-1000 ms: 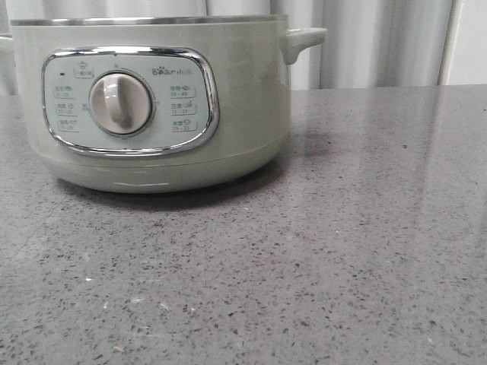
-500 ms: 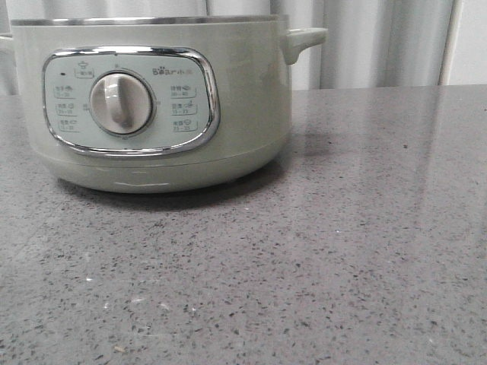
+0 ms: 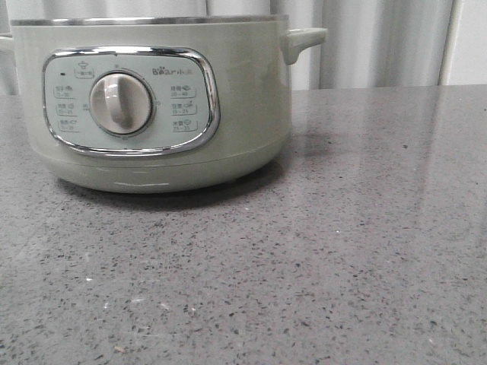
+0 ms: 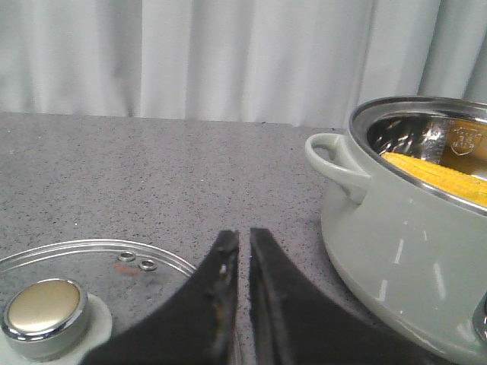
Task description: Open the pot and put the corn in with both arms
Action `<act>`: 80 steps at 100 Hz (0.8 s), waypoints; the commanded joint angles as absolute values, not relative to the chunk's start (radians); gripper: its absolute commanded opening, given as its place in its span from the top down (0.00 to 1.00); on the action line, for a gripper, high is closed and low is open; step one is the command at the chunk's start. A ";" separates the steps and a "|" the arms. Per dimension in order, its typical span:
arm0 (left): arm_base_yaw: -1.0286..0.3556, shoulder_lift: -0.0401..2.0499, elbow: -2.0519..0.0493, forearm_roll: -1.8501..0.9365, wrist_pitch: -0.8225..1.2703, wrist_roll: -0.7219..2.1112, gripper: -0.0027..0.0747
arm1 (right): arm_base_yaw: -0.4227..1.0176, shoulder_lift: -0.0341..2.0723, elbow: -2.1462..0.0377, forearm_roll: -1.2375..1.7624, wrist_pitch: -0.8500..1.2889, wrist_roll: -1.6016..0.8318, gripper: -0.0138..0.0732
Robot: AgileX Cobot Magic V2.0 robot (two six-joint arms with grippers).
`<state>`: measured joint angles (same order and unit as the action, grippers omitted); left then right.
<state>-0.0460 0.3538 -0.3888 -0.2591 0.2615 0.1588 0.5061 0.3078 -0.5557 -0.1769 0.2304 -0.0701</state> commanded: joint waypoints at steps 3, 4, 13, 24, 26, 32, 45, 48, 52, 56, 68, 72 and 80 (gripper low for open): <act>-0.054 0.352 -0.393 -0.269 0.179 0.159 0.99 | 0.498 0.316 -0.580 -0.192 0.148 -0.081 0.90; -0.054 0.350 -0.391 -0.269 0.179 0.159 0.99 | 0.498 0.316 -0.580 -0.192 0.148 -0.081 0.90; -0.054 0.334 -0.340 -0.269 0.171 0.159 0.99 | 0.498 0.316 -0.580 -0.192 0.148 -0.081 0.90; -0.054 0.296 -0.218 -0.231 0.000 0.159 0.99 | 0.498 0.316 -0.580 -0.192 0.148 -0.081 0.90; -0.054 0.286 -0.191 -0.217 -0.032 0.159 0.99 | 0.498 0.316 -0.580 -0.192 0.148 -0.081 0.90; -0.054 0.252 -0.124 -0.179 -0.118 0.159 0.99 | 0.498 0.316 -0.580 -0.192 0.148 -0.081 0.90; -0.047 0.133 -0.026 -0.124 -0.103 0.143 0.99 | 0.498 0.316 -0.580 -0.192 0.148 -0.081 0.90; -0.043 0.106 -0.015 -0.101 -0.082 0.127 0.99 | 0.498 0.316 -0.580 -0.192 0.148 -0.081 0.90; -0.036 0.067 -0.004 -0.074 -0.040 0.096 0.99 | 0.498 0.316 -0.580 -0.192 0.148 -0.081 0.90; -0.029 0.031 0.003 -0.047 0.000 0.065 0.99 | 0.498 0.316 -0.580 -0.192 0.148 -0.081 0.90; -0.016 -0.042 0.008 -0.032 0.152 0.047 0.99 | 0.498 0.316 -0.580 -0.192 0.148 -0.081 0.90; -0.011 -0.035 0.008 -0.026 0.195 0.047 0.99 | 0.498 0.316 -0.580 -0.192 0.148 -0.081 0.90; -0.009 -0.036 0.008 -0.025 0.282 0.047 0.99 | 0.498 0.316 -0.580 -0.192 0.145 -0.081 0.90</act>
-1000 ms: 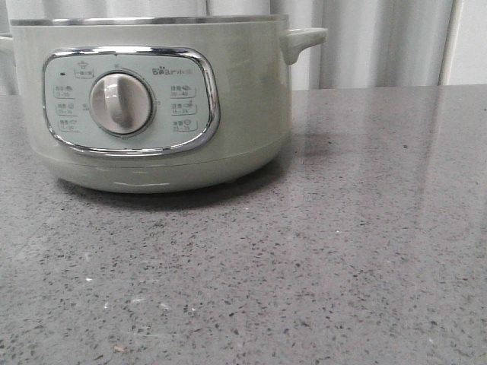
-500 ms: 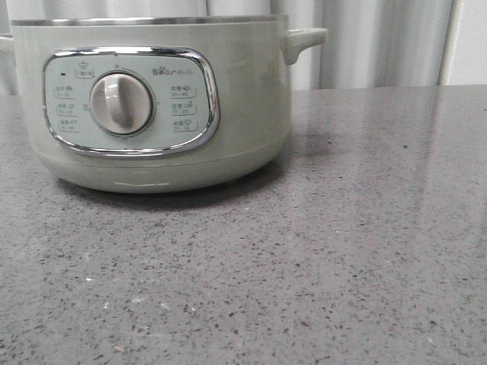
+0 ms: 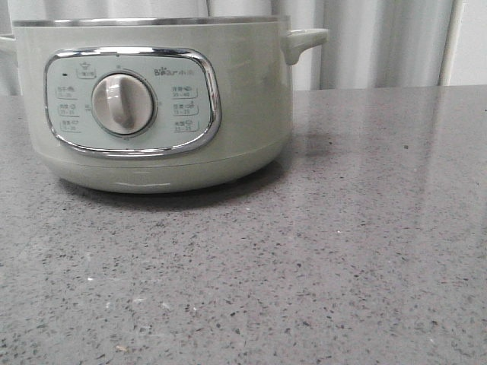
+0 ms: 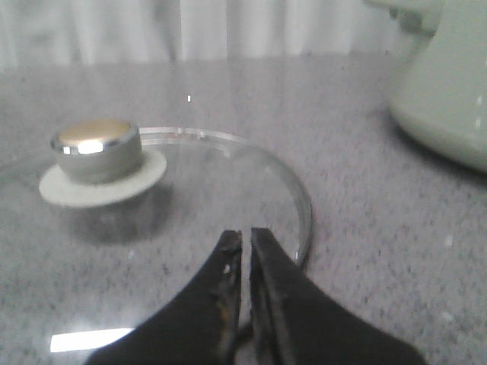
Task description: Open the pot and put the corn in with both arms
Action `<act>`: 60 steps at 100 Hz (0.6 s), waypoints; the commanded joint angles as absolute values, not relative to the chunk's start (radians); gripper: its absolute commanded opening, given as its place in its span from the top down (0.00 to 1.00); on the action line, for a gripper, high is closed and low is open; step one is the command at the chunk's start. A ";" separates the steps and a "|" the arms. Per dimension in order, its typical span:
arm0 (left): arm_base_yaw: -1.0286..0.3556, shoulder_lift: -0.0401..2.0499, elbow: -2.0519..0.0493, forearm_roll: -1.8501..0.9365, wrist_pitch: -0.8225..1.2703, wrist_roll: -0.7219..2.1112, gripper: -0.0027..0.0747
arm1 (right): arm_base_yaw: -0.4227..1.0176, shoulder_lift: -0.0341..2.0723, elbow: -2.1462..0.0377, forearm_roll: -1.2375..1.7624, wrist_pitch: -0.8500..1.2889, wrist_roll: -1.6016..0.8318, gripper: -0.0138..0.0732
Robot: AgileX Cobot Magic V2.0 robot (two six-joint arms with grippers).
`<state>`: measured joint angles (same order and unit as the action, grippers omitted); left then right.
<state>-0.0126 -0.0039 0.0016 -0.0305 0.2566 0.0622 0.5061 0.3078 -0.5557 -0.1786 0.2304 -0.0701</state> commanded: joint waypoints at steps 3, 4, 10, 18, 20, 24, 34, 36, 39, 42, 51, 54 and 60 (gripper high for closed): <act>-0.009 -0.038 0.008 -0.025 0.305 0.047 0.99 | 0.498 0.316 -0.580 -0.192 0.145 -0.081 0.90; -0.009 -0.038 0.008 -0.025 0.303 0.047 0.99 | 0.498 0.316 -0.580 -0.192 0.145 -0.081 0.90; -0.009 -0.038 0.008 -0.025 0.303 0.047 0.99 | 0.498 0.316 -0.580 -0.192 0.145 -0.081 0.90; -0.009 -0.038 0.008 -0.025 0.303 0.047 0.99 | 0.498 0.316 -0.580 -0.192 0.145 -0.081 0.90; -0.009 -0.038 0.008 -0.025 0.303 0.047 0.99 | 0.498 0.316 -0.580 -0.192 0.145 -0.081 0.90; -0.009 -0.038 0.008 -0.025 0.303 0.047 0.99 | 0.498 0.316 -0.580 -0.192 0.145 -0.081 0.90; -0.009 -0.038 0.008 -0.025 0.303 0.047 0.99 | 0.498 0.316 -0.580 -0.192 0.145 -0.081 0.90; -0.009 -0.038 0.008 -0.025 0.303 0.047 0.99 | 0.498 0.316 -0.580 -0.192 0.145 -0.081 0.90; -0.009 -0.038 0.008 -0.025 0.303 0.047 0.99 | 0.498 0.316 -0.580 -0.192 0.145 -0.081 0.90; -0.009 -0.038 0.008 -0.025 0.303 0.047 0.99 | 0.498 0.316 -0.580 -0.192 0.145 -0.081 0.90; -0.009 -0.038 0.008 -0.025 0.303 0.047 0.99 | 0.498 0.316 -0.580 -0.192 0.145 -0.081 0.90; -0.009 -0.038 0.008 -0.025 0.303 0.047 0.99 | 0.498 0.316 -0.580 -0.192 0.145 -0.081 0.90; -0.009 -0.038 0.008 -0.025 0.303 0.047 0.99 | 0.498 0.316 -0.580 -0.192 0.145 -0.081 0.90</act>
